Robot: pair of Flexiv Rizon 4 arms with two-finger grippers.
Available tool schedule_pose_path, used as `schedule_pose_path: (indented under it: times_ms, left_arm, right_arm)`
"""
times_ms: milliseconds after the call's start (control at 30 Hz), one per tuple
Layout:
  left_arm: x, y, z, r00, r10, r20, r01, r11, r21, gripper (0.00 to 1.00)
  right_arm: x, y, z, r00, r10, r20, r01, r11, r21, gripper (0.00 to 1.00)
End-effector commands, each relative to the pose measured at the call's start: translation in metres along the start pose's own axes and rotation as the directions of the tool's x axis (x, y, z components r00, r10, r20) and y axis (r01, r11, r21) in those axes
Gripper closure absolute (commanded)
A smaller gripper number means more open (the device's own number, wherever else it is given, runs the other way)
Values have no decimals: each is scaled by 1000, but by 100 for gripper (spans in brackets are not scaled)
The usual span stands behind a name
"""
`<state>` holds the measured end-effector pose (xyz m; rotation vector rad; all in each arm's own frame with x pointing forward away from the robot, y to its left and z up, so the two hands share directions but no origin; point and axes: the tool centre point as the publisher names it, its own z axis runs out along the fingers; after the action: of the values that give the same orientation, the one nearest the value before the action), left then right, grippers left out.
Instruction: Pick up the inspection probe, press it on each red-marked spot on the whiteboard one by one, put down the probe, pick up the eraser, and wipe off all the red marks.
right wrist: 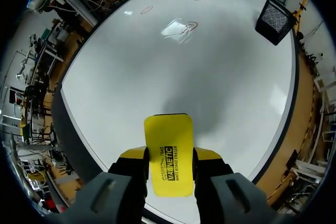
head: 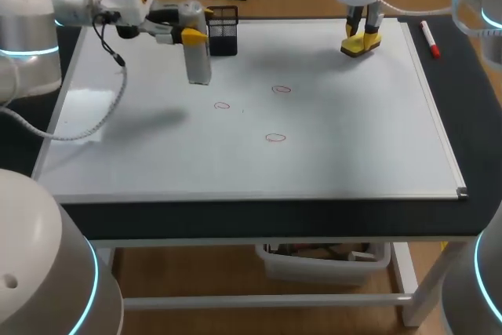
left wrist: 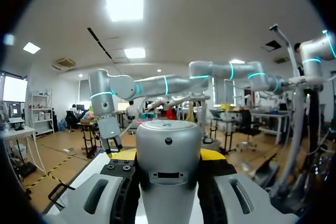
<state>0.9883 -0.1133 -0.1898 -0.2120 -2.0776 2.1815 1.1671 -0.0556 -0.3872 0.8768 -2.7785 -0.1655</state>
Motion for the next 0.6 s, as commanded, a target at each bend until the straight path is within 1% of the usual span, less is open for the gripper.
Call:
schedule_pose_path:
  times_ms: [33,200,367,600]
  left_arm:
    - [-3,11,7,1000,-15,-21,15,1000,13,100]
    - [-3,17,11,999,-31,-32,32,999,20,100]
    - [-4,29,13,997,-64,-44,65,998,22,100]
    - [-6,42,21,997,-43,-67,44,999,5,100]
  right_arm:
    - [3,2,-5,1000,-2,0,2,1000,7,100]
    - [3,2,-5,1000,-2,0,2,1000,7,100]
    - [3,2,-5,1000,-2,0,2,1000,7,100]
    - [3,2,-5,1000,-2,0,2,1000,7,100]
